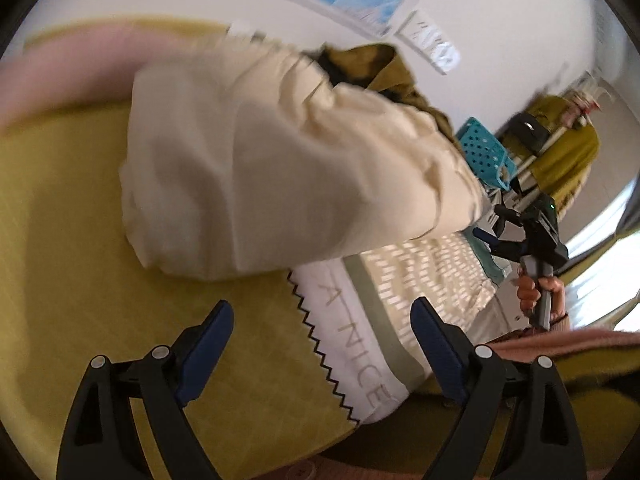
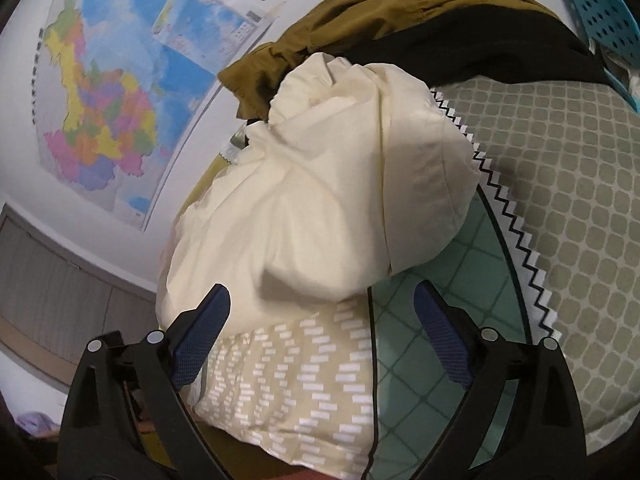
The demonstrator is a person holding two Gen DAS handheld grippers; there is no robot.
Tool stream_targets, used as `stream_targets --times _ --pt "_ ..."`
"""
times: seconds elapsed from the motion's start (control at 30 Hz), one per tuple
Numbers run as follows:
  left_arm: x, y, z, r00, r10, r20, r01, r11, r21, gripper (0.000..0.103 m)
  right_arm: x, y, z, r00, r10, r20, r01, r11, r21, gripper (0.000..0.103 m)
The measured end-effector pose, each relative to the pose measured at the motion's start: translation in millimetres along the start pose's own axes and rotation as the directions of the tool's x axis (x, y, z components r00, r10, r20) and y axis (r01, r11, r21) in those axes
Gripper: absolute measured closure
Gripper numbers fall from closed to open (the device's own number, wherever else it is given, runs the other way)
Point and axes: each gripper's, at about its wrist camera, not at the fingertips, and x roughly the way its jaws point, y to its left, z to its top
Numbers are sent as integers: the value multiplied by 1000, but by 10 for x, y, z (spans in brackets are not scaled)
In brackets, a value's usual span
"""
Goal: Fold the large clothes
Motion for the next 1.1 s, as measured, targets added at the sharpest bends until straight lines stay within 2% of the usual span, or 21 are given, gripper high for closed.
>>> stream_targets --times 0.07,0.13,0.17,0.2,0.3,0.37,0.47,0.67,0.77,0.9,1.1 --pt "36 20 22 1000 -21 18 22 999 -42 14 40 4 19 1000 -18 5 18 1000 5 8" --pt "93 36 63 999 -52 5 53 996 -77 11 78 19 29 1000 -16 9 16 1000 2 8" --pt "112 34 91 998 -67 15 68 993 -94 7 92 24 36 1000 -22 11 22 1000 -1 8" --pt "152 30 115 994 -104 15 105 989 -108 7 107 41 36 1000 -27 14 27 1000 -8 8" --pt "249 -11 166 988 -156 11 156 980 -120 7 141 42 57 999 -31 26 31 999 -8 7" --pt "304 -34 221 988 -154 24 156 979 -131 7 163 50 83 999 -34 33 34 999 -6 7" --pt "330 43 338 984 -164 66 174 964 -199 7 204 47 118 998 -41 47 41 999 4 6" --pt "362 108 503 984 -88 152 129 950 -283 7 352 68 243 997 -49 65 47 998 36 5" --pt "357 103 540 980 0 199 59 956 -287 9 430 88 305 996 -50 77 47 998 42 5" --pt "415 68 630 979 71 193 -21 968 -249 8 523 112 398 994 -40 97 34 998 61 5" --pt "553 68 806 982 87 165 -50 976 -214 7 695 219 455 994 -29 106 30 1000 -7 5"
